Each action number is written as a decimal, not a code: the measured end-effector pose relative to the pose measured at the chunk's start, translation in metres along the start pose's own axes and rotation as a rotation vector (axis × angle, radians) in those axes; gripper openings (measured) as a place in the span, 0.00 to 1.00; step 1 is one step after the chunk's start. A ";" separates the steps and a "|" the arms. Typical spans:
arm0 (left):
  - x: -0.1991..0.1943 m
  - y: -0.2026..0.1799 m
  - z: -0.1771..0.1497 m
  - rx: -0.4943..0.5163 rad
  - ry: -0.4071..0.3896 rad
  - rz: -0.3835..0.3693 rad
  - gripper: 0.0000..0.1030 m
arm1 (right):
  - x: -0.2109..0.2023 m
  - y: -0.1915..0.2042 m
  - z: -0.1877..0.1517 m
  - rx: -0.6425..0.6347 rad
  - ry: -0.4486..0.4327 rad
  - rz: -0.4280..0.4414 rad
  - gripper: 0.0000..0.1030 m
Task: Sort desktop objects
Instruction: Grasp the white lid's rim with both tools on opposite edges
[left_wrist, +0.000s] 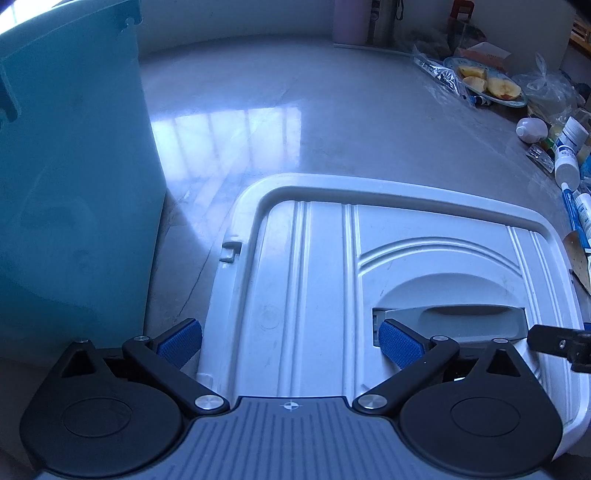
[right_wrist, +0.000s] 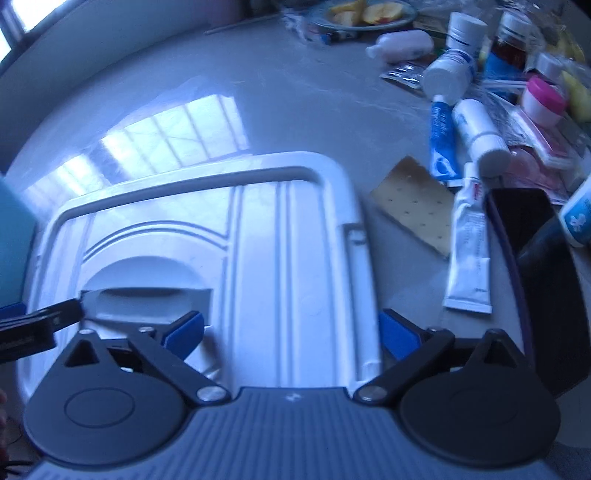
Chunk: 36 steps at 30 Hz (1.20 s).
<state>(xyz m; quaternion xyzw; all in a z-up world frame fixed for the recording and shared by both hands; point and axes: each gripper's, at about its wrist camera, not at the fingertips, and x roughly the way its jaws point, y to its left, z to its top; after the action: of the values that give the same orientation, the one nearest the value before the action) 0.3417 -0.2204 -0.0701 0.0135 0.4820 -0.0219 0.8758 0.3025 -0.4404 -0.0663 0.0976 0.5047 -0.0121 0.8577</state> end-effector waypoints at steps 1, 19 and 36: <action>0.000 0.002 -0.001 -0.016 0.002 -0.004 1.00 | 0.001 0.003 -0.002 -0.021 -0.004 -0.005 1.00; -0.019 0.022 -0.038 -0.095 0.030 -0.003 1.00 | -0.005 0.010 -0.016 -0.102 0.019 0.036 1.00; -0.056 0.036 -0.103 -0.112 0.050 0.004 1.00 | -0.018 0.023 -0.054 -0.111 0.053 0.034 1.00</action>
<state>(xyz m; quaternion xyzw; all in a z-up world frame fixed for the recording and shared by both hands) 0.2267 -0.1786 -0.0778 -0.0339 0.5042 0.0071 0.8629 0.2499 -0.4098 -0.0721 0.0588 0.5256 0.0328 0.8481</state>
